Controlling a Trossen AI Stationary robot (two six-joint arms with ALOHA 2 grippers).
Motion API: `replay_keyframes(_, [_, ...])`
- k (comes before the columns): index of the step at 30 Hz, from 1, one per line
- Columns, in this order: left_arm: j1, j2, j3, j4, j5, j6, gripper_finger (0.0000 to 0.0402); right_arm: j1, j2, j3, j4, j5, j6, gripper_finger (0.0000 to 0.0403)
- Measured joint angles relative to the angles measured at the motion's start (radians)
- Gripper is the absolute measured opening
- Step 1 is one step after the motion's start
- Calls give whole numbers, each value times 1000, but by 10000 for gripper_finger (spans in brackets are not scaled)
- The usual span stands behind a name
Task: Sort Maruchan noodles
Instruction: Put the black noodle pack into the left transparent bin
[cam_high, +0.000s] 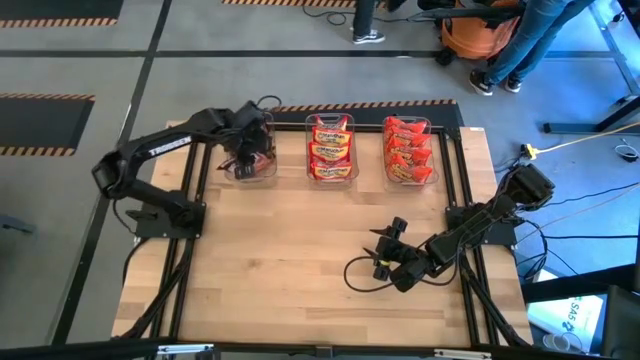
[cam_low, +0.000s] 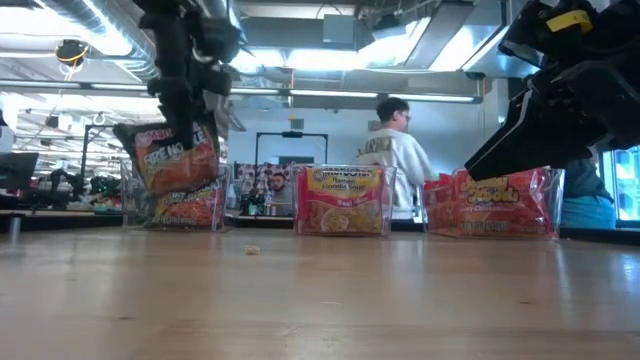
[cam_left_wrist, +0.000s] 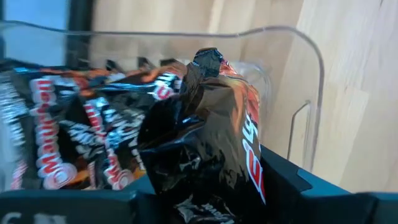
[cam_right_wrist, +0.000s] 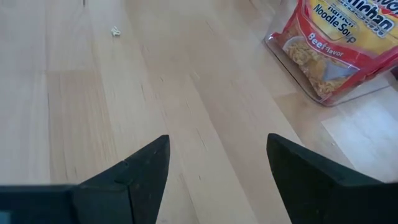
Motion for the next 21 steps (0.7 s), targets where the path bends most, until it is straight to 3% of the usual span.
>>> replay_keyframes(8, [0, 148, 0, -4, 31, 57, 137, 0, 0, 0, 0, -8, 15, 253])
replay_keyframes(12, [-14, 204, 0, -4, 0, 47, 137, 0, 0, 0, -1, -8, 15, 253])
replay_keyframes(21, [-26, 228, 1, 14, -2, 5, 138, 0, 0, 0, -3, -7, 15, 253])
